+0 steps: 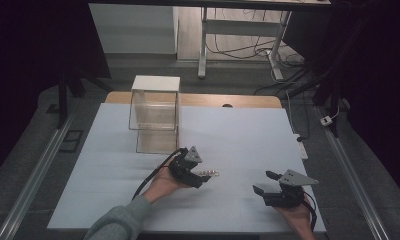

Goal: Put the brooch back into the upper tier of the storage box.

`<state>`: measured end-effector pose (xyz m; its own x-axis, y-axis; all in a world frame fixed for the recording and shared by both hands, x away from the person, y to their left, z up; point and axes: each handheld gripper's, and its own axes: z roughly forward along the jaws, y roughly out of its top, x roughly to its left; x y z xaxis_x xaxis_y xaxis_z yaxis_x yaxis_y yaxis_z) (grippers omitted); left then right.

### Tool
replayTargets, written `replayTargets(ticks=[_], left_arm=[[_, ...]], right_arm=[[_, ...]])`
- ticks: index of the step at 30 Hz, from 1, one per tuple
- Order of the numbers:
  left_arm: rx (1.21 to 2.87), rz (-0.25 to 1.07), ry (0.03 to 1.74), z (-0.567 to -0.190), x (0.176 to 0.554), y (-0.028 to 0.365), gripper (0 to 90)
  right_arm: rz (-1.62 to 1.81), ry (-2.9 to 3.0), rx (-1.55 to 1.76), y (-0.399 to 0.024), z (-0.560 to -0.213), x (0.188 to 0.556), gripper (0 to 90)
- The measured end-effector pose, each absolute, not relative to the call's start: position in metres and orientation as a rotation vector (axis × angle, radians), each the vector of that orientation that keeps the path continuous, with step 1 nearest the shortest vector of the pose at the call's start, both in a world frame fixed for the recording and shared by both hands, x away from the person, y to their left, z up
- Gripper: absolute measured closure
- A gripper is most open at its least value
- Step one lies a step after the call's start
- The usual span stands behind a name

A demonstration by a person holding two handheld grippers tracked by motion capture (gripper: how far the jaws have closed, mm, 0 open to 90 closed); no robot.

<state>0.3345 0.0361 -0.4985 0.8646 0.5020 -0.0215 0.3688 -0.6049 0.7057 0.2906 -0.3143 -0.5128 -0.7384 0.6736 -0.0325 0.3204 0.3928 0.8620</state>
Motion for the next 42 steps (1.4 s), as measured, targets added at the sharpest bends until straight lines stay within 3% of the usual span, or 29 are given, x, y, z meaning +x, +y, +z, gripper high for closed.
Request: replayTargets(ticks=[16,30,42], left_arm=[[2.32,0.227,0.588,-0.508,0.349,0.021,35.9],[2.355,0.147,0.575,-0.521,0.362,0.017,46.0],[2.383,0.1,0.549,-0.526,0.365,0.013,59.9]], right_arm=[[1.276,2.287,0.861,-0.315,-0.514,0.291,23.6],[1.268,2.291,0.866,-0.315,-0.515,0.291,23.6],[1.272,2.282,0.873,-0.316,-0.516,0.291,23.7]])
